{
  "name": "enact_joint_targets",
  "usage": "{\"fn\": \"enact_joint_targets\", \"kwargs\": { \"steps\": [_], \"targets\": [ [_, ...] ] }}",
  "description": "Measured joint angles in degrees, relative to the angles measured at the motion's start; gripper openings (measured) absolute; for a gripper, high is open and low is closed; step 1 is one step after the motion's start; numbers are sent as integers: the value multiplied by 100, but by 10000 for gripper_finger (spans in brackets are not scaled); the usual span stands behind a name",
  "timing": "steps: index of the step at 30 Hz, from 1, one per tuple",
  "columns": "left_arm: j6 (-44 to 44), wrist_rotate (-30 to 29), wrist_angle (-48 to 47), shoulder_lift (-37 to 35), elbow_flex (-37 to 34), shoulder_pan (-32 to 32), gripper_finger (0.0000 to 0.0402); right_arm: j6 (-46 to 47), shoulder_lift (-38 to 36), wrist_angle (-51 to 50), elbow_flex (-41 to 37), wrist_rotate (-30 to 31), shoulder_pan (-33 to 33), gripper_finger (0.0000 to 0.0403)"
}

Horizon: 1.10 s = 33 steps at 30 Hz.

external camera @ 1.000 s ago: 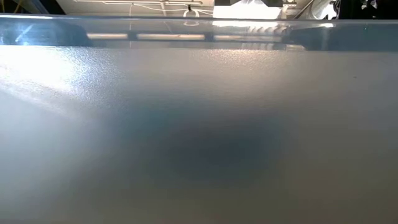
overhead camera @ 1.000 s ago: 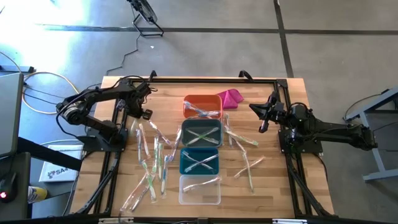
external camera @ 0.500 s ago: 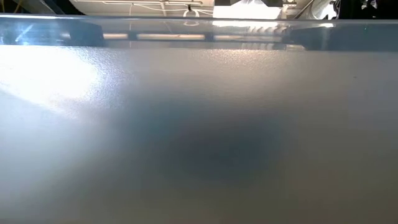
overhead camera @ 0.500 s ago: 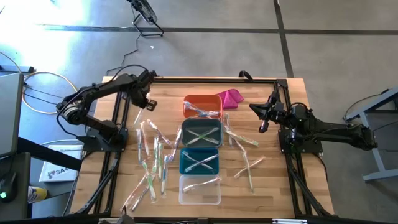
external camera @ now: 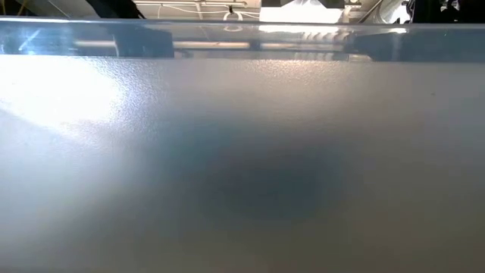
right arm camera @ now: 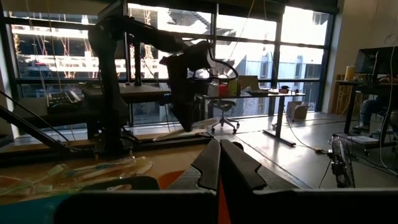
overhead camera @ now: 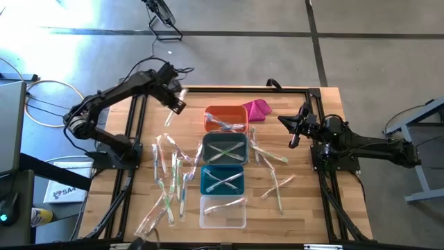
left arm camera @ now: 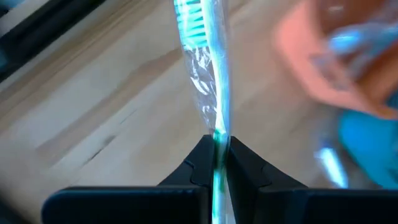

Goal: Pick & Place Toothbrushes
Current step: Put the green toothbrush into the green bin

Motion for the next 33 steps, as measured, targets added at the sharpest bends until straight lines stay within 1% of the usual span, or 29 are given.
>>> {"fn": "enact_joint_targets", "kwargs": {
  "steps": [5,12,18,25,31,33],
  "targets": [
    [40,247,354,0,234,-822,23,0,1,1,0,2,-1,4],
    [25,272,1085,-2,590,-1979,22,0,0,3,0,1,-1,4],
    [25,268,1600,-2,760,-2789,22,0,-1,5,0,0,0,4],
    [24,252,2241,-2,768,-3482,22,0,-1,5,0,0,0,4],
    [22,197,2277,-2,768,-3805,22,0,1,11,0,0,0,4],
    [-1,-5,2310,36,769,-3893,22,0,1,40,0,0,0,4]
  ]
}}
